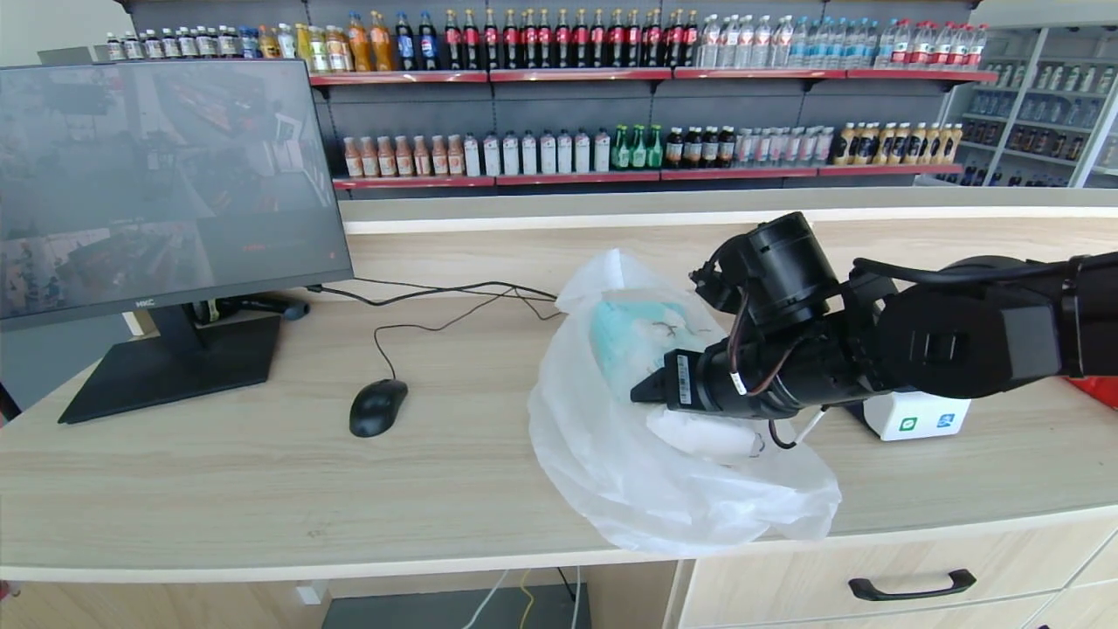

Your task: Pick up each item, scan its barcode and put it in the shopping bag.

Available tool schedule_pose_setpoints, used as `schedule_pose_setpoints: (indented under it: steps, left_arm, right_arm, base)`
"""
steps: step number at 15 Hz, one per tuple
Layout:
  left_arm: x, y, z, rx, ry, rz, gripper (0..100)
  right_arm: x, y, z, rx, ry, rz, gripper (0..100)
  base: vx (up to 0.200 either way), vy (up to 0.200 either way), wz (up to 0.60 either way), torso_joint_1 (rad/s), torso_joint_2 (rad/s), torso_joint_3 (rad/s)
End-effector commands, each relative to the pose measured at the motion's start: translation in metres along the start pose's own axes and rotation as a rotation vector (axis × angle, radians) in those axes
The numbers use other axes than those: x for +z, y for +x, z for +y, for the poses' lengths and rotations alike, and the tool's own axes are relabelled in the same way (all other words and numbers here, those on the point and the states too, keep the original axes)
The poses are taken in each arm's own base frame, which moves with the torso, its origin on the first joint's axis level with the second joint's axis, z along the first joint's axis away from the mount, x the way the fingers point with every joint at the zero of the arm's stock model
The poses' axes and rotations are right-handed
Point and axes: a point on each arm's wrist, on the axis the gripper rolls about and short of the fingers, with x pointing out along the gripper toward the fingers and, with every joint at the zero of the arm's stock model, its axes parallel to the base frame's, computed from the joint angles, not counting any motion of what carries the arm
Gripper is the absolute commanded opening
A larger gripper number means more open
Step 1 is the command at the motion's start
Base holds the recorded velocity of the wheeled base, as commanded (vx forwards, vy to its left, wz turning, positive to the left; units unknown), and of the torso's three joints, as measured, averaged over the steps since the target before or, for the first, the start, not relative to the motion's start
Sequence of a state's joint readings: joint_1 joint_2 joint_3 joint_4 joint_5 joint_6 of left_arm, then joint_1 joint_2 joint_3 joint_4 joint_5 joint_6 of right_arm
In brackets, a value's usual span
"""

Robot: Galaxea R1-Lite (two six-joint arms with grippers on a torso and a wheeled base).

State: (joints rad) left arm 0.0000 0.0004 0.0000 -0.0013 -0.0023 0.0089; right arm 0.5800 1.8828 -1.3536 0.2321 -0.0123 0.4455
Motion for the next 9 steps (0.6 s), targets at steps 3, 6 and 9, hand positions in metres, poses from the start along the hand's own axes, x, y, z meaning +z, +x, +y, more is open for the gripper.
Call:
schedule_pose_setpoints:
  steps: [3,6,9]
  left_arm:
    - [0.000,0.000,0.000,-0.001,-0.001,-0.001,100]
    - [0.000,0.000,0.000,-0.001,-0.001,-0.001,100]
    - [0.000,0.000,0.000,-0.001,-0.001,-0.001,100]
  right_arm:
    - [-0.006,-0.001,-0.002,-0.021,0.004,0.005,0]
    - [-0.007,0.005,-0.003,-0.042,0.009,0.006,0]
    - [-0.010,0.016,0.000,-0.048,0.001,0.008,0]
  base:
    - [0.000,0.000,0.00,0.000,0.00,0.000]
    - [0.000,0.000,0.00,0.000,0.00,0.000]
    - [0.000,0.000,0.00,0.000,0.00,0.000]
